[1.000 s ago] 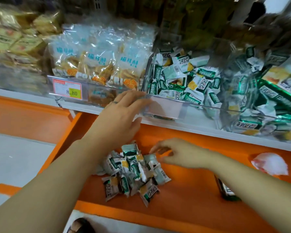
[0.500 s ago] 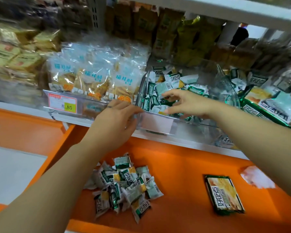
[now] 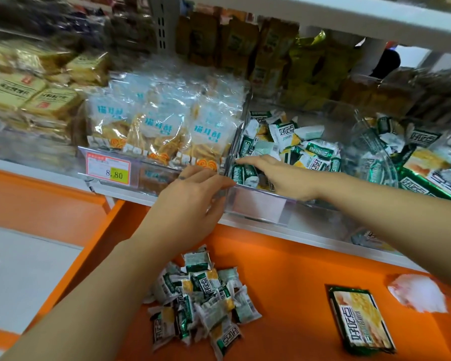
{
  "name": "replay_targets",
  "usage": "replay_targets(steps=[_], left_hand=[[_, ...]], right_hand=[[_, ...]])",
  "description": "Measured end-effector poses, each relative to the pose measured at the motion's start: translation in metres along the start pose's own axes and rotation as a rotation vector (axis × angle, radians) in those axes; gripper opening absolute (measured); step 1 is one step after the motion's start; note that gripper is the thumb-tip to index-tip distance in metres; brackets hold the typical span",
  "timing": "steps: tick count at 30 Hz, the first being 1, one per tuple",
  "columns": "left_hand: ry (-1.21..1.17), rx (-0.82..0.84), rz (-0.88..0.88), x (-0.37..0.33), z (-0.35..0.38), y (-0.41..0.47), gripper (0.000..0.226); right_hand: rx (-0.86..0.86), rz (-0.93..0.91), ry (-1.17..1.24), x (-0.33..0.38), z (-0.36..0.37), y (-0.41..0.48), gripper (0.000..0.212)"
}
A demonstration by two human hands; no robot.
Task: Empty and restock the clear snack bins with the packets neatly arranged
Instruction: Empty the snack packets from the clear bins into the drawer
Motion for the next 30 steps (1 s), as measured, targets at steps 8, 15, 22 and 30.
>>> replay_targets(steps=[8, 15, 22, 30], left_hand=[[0.010, 0.005, -0.013, 0.002, 0.002, -0.001, 0.035], [0.005, 0.008, 0.005, 0.003, 0.002, -0.002, 0.045], [-0.001, 0.014, -0.003, 0.001, 0.002, -0.001, 0.045], [0.006, 0.021, 0.011, 0.000, 0.002, -0.002, 0.044]], right_hand=[[0.028, 0.083, -0.024, -0.017, -0.012, 0.011, 0.072], [0.084, 0.075, -0.075, -0.015, -0.009, 0.011, 0.094], [0.234, 0.107, -0.158, -0.014, -0.003, 0.020, 0.081], [0.040, 0.108, 0.071, -0.016, -0.023, -0.003, 0.063]])
Point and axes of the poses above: each hand's wrist, its own y-axis towards the middle knuckle, its own z-axis out of the palm, x = y × z, the point moved 7 cm from there along y, towards the middle knuckle, and after that the axes turned 1 degree about -x, right-handed, at the moved point
